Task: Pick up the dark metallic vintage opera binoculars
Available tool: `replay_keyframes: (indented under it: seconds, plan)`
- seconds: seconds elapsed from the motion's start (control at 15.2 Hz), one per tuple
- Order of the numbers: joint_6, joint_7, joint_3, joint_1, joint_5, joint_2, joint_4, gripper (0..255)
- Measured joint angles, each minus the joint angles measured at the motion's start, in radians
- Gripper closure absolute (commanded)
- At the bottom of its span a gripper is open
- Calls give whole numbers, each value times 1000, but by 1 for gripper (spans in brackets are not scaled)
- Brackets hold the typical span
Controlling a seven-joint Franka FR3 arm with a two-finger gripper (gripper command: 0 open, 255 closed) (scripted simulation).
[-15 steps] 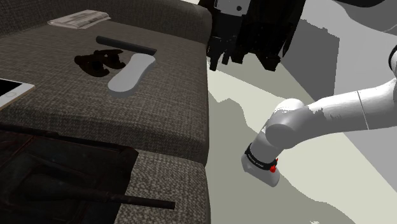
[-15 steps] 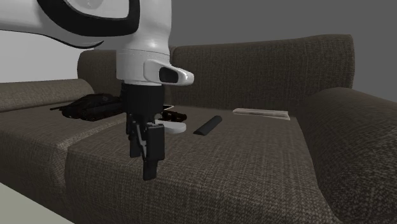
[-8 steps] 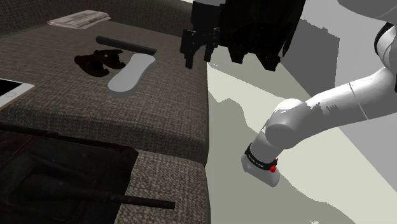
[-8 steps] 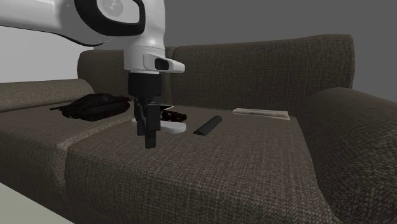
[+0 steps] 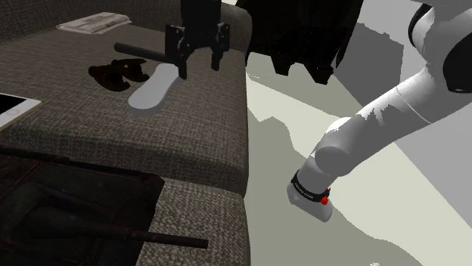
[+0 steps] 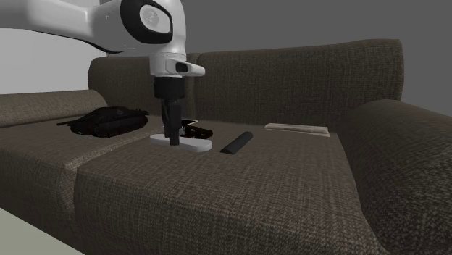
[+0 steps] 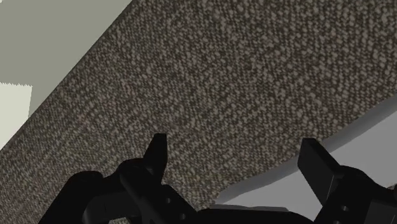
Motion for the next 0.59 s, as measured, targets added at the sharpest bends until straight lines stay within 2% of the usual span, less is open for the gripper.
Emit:
replay_keyframes:
  seconds: [0.2,0.4,0.59]
  plan:
    - [-1,124,80,-4,-51,118,111,0]
    - [-36,262,159,8,-138,268,268,0]
    - [-84,411,225,66,-260,447,442,0]
